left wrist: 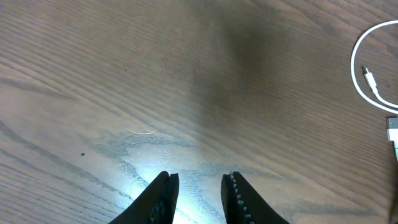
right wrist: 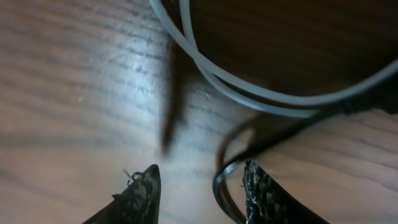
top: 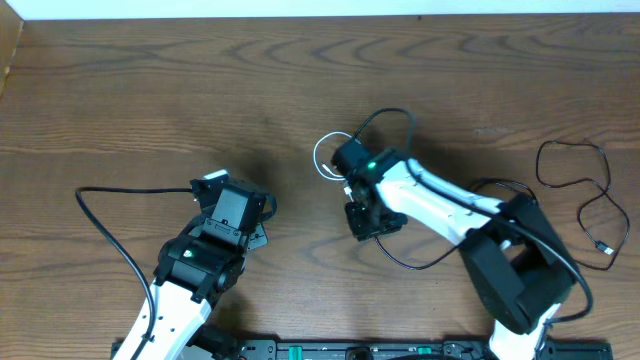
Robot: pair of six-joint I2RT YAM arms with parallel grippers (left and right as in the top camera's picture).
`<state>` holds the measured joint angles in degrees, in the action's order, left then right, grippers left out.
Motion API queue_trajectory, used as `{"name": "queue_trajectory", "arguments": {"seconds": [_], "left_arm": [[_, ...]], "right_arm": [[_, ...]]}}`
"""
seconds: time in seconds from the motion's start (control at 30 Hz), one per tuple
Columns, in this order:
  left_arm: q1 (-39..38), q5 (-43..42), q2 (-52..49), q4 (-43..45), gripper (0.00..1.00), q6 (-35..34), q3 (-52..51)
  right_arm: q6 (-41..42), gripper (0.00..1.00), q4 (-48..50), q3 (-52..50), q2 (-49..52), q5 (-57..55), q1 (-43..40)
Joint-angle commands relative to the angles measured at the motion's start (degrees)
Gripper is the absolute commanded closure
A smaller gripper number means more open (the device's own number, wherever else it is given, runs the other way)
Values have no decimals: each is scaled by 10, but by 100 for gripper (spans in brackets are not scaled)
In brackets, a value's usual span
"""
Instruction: Untangle cables
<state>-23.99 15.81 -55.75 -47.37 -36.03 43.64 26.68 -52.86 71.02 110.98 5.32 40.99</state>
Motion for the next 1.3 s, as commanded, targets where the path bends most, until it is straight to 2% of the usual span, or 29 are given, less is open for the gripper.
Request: {"name": "queue_trajectory", "arguments": {"seconds": [0.0, 0.1, 0.23, 0.47, 0.6, 0.73, 1.0, 1.27], "left_arm": [[3, 14, -1, -2, 71, -3, 5], [3, 14, -1, -2, 71, -3, 5], [3, 14, -1, -2, 71, -3, 5], [3, 14, -1, -2, 71, -3, 5], [3, 14, -1, -2, 71, -3, 5], [3, 14, -1, -4, 71, -3, 5], [3, 14, -1, -4, 71, -3, 5], [3, 13, -1, -8, 71, -3, 5]], "right_arm": [[72, 62, 5, -3, 20, -61, 22], [100, 72, 7, -3, 33, -87, 32], [100, 99, 8, -3, 35, -87, 37], [99, 99, -8, 0, 18, -84, 25], [75, 99, -27, 2, -40, -91, -17], [56, 99, -45, 2, -125, -153, -86], [-36, 99, -48, 2, -252, -205, -299], [-65, 99, -19, 2, -263, -245, -560]]}}
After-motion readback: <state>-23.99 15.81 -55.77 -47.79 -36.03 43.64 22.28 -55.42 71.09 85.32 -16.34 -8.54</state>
